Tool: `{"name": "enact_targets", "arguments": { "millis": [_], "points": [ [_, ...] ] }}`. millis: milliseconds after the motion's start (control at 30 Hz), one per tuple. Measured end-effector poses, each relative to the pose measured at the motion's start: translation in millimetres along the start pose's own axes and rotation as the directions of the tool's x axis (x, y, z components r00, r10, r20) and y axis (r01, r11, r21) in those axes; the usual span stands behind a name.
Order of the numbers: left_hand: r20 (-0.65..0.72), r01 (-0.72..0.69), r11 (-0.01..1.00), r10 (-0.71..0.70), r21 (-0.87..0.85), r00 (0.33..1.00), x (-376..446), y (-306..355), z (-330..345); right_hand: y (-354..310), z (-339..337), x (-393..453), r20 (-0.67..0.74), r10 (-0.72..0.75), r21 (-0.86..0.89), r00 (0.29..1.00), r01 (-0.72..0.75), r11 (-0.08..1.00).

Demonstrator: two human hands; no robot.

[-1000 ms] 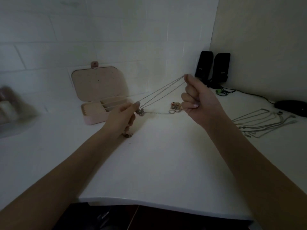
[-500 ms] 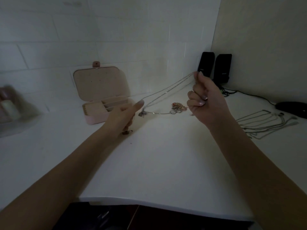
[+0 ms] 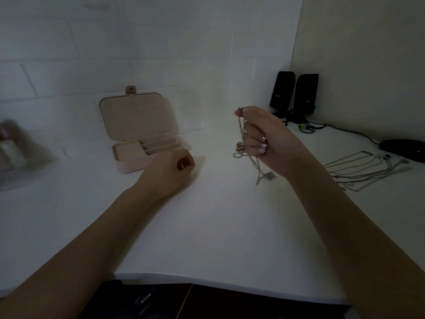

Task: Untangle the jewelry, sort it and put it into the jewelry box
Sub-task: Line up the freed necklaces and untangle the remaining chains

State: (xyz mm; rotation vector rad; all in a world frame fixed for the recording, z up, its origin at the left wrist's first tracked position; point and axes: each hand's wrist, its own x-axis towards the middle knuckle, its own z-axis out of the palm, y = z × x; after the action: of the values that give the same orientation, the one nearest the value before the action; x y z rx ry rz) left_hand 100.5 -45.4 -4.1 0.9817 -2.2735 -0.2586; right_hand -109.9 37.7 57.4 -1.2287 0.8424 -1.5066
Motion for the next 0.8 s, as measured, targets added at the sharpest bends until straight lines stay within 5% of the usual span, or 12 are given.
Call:
{"name": "enact_targets", "arguments": {
  "millis": [133, 233, 333, 433, 500, 633, 800],
  "points": [
    [0.052, -0.05, 0.983, 0.06, -0.179, 0.997, -2, 3, 1, 0, 8, -5, 0.074, -0.066, -0.147, 0.995, 0.077, 0.986],
    [0.081, 0.006, 0.999, -0.003, -0.04, 0.997, -4, 5, -2, -2, 9, -6, 0.131, -0.096, -0.12, 0.987, 0.112, 0.987],
    [-0.098, 0.156, 0.949, -0.133, 0.274, 0.986, -7, 9, -11, 0, 7, -4, 0.063, -0.11, -0.298, 0.992, 0.124, 0.946],
    [-0.283, 0.202, 0.956, -0.137, 0.212, 0.949, -8, 13, -19, 9, 5, -1, 0.006, -0.09, -0.612, 0.996, 0.075, 0.787],
    [-0.189, 0.243, 0.95, -0.207, 0.197, 0.96, -4, 6, -24, 18, 4, 1, 0.023, -0.035, -0.765, 0.999, 0.04, 0.642],
    [0.383, 0.218, 0.966, -0.257, 0.142, 0.887, -4, -11, -35, 31, 2, 5, 0.016, 0.071, -0.876, 0.997, -0.02, 0.481],
    [0.319, 0.193, 0.98, -0.17, -0.044, 0.932, -3, -15, -39, 35, 2, 4, 0.021, 0.1, -0.824, 0.995, -0.039, 0.565]
  ]
}}
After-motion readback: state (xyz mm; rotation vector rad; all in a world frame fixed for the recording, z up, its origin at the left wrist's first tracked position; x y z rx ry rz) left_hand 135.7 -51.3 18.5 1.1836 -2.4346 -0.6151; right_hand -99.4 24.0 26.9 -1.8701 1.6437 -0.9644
